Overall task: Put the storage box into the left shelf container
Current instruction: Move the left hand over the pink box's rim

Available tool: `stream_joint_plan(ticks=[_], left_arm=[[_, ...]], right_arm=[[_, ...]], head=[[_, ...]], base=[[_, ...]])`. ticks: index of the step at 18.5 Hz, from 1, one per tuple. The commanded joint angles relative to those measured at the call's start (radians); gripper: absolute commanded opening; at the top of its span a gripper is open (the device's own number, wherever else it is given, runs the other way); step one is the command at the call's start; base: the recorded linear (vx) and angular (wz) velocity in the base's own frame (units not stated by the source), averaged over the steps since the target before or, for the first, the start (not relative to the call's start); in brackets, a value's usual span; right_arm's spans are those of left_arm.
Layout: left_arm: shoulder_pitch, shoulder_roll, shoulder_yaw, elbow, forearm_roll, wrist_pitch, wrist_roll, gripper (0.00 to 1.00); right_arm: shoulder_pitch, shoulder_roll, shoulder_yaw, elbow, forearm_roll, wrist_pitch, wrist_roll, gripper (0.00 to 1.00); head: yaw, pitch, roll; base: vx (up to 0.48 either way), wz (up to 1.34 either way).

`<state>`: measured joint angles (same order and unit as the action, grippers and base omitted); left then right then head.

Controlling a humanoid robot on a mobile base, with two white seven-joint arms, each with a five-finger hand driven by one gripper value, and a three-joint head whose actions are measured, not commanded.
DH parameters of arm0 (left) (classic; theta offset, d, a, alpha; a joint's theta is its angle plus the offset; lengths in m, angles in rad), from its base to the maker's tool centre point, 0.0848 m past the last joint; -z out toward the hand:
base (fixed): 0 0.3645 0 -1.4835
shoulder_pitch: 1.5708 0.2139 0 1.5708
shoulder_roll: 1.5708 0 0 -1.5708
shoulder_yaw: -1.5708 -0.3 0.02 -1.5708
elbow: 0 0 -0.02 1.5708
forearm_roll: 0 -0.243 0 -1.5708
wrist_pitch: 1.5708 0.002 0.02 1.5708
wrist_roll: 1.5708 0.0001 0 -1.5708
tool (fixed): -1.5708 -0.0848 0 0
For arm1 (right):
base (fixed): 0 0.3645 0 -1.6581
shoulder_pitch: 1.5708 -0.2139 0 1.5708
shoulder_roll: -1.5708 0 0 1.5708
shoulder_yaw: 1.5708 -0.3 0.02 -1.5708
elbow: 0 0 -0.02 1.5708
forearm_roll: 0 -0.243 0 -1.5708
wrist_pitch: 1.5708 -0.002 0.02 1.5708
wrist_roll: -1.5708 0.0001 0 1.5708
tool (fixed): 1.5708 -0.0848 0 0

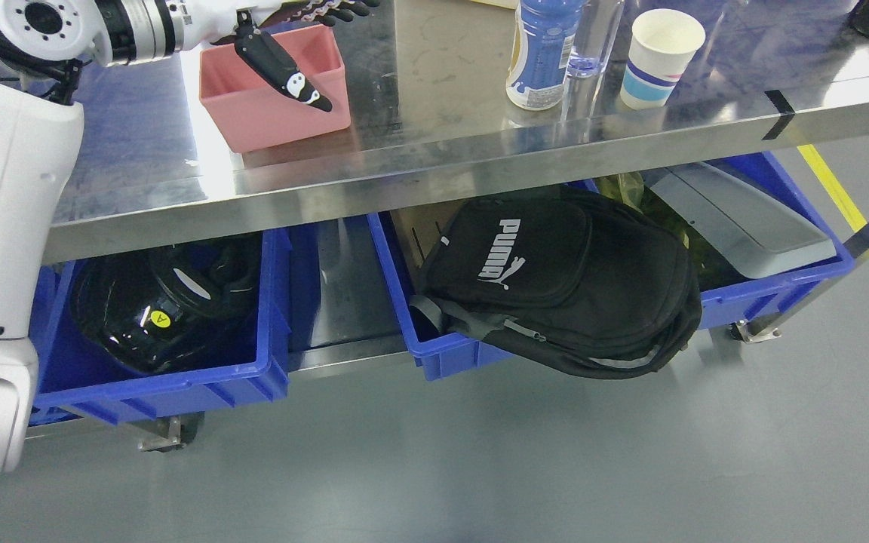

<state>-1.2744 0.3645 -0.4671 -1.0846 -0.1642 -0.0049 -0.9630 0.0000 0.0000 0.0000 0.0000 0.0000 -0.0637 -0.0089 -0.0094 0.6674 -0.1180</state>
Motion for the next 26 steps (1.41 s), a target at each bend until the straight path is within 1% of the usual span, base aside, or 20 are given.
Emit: stream_joint_plan(ticks=[1, 2, 4, 6, 9, 14, 16, 18, 19, 22, 24, 26], left_arm=[[-0.014, 0.033, 0.085, -0.107, -0.008, 0.006, 0.001, 0.95], [-0.010, 0.034, 0.084, -0.118, -0.008, 0.017, 0.000, 0.95], [0.013, 0.072, 0.065, -0.158, -0.008, 0.043, -0.020, 0.95], [0.070, 0.099, 0.048, -0.221, -0.003, 0.098, -0.036, 0.95], [0.122, 0.091, 0.048, -0.265, 0.012, 0.160, -0.036, 0.95], [0.121, 0.067, 0.048, -0.265, 0.025, 0.243, -0.034, 0.95], [0.124, 0.070, 0.030, -0.264, 0.034, 0.269, -0.034, 0.95], [0.124, 0.094, 0.024, -0.265, 0.037, 0.272, -0.036, 0.94], [0.124, 0.120, 0.024, -0.265, 0.041, 0.272, -0.036, 0.94], [0.133, 0.166, 0.001, -0.265, 0.084, 0.272, -0.037, 0.93], [0.138, 0.177, -0.030, -0.267, 0.103, 0.272, -0.037, 0.93], [0.144, 0.172, -0.041, -0.265, 0.103, 0.272, -0.037, 0.93]], right_arm=[[-0.006, -0.017, -0.003, -0.017, -0.002, -0.001, -0.003, 1.00], [-0.006, -0.017, -0.003, -0.017, -0.002, -0.001, -0.005, 1.00], [-0.006, -0.017, -0.003, -0.017, -0.002, -0.001, -0.005, 1.00], [-0.006, -0.017, -0.003, -0.017, -0.002, -0.001, -0.005, 1.00], [-0.006, -0.017, -0.003, -0.017, -0.002, -0.001, -0.005, 1.00], [-0.006, -0.017, -0.003, -0.017, -0.002, -0.001, -0.003, 1.00], [-0.006, -0.017, -0.003, -0.017, -0.002, -0.001, -0.003, 1.00], [-0.006, -0.017, -0.003, -0.017, -0.002, -0.001, -0.003, 1.00], [-0.006, -0.017, -0.003, -0.017, -0.002, -0.001, -0.003, 1.00], [-0.006, -0.017, -0.003, -0.017, -0.002, -0.001, -0.005, 1.00], [-0.006, -0.017, -0.003, -0.017, -0.002, -0.001, -0.005, 1.00], [-0.006, -0.017, -0.003, -0.017, -0.002, -0.001, -0.005, 1.00]], head=[[0.0000, 0.000, 0.000], [0.0000, 0.000, 0.000], [0.0000, 0.000, 0.000], [0.0000, 0.000, 0.000], [0.0000, 0.000, 0.000], [0.0000, 0.000, 0.000], [0.0000, 0.000, 0.000], [0.0000, 0.000, 0.000], [0.0000, 0.000, 0.000], [0.0000, 0.000, 0.000], [0.0000, 0.000, 0.000], [0.0000, 0.000, 0.000]], base=[[0.000, 0.00], [0.000, 0.00], [-0.001, 0.02], [0.000, 0.00], [0.000, 0.00], [0.000, 0.00], [0.000, 0.00], [0.000, 0.00], [0.000, 0.00], [0.000, 0.00], [0.000, 0.00], [0.000, 0.00]])
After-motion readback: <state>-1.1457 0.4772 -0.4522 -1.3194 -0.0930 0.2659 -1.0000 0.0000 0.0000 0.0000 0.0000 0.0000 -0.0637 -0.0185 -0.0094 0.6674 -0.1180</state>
